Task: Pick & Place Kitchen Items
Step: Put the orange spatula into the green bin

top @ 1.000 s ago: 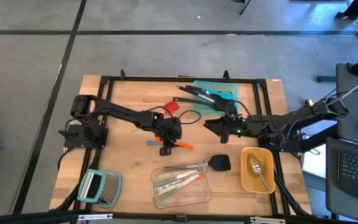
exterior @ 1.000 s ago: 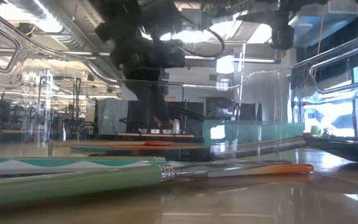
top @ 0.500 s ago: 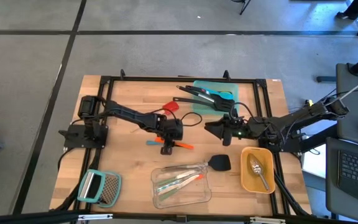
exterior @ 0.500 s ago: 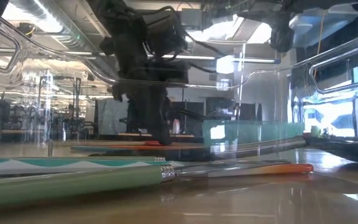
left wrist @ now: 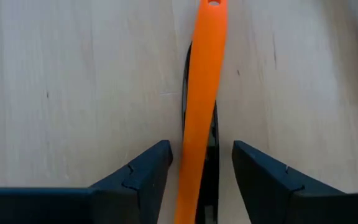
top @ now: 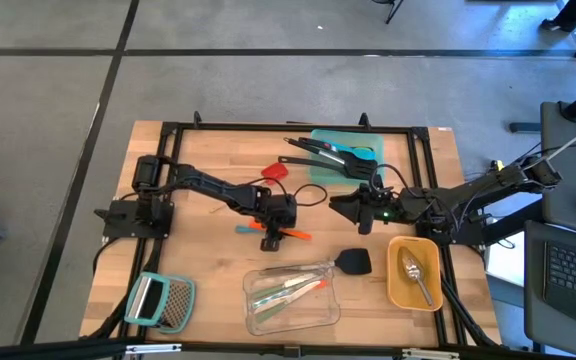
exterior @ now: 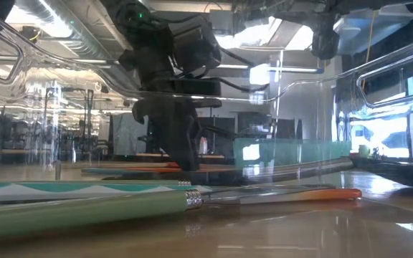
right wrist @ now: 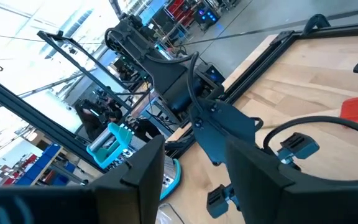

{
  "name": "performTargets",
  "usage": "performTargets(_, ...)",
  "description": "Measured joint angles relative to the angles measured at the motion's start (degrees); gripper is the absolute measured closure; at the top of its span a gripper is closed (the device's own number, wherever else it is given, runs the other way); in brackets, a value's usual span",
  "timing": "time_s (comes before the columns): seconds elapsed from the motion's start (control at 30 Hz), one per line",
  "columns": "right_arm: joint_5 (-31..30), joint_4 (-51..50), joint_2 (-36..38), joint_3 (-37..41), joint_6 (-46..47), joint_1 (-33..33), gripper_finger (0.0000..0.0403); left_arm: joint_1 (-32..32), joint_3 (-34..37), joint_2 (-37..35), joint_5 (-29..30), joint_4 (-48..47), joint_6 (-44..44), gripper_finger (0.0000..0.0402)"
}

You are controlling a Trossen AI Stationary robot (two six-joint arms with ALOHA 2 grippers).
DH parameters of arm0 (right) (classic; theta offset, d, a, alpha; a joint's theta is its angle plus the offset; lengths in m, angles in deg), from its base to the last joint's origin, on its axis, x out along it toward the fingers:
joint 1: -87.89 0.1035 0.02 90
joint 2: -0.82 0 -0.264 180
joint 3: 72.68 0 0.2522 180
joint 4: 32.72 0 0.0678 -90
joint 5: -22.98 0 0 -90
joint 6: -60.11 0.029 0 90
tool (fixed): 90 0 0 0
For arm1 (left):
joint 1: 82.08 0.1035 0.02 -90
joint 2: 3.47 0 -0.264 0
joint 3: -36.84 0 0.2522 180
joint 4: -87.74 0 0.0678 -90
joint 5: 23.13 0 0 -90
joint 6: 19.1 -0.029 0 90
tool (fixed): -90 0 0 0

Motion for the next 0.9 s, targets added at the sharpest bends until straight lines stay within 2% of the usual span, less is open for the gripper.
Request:
performTargets(0.13,0.0,0.0,0.0,0.0,0.02,0.0,0.0231,0.02,0.08,-0.07,1.51,0.1,0.16,0.0261)
performTargets(0.33,0.01,0.01,0.0,0.0,0.02,-0.02,0.0231,0.31,0.04,-0.09,2.46,-0.88,-0.35,0.0364)
performTargets(0.4,0.02,0.02,0.0,0.0,0.02,-0.02,0.0231,0.34,0.04,-0.13,2.48,-0.95,-0.2,0.0384)
performTargets(0.53,0.04,0.01,0.0,0.0,0.02,0.01,0.0231,0.87,0.12,-0.35,1.81,-0.91,1.81,0.0384)
performTargets(0.63,1.85,-0.67,0.0,-0.02,-0.08,0.0,0.0231,2.07,0.26,-0.75,-0.85,-0.9,3.65,0.0384)
performTargets(0.8,6.85,-6.68,-0.72,-0.07,-0.53,0.02,0.0231,5.8,0.34,-0.68,-11.21,-0.31,9.39,0.0385)
performTargets(0.9,7.52,-13.1,-1.75,-0.07,-0.57,0.0,0.0231,8.15,0.39,-0.5,-16.94,-0.21,11.57,0.0385)
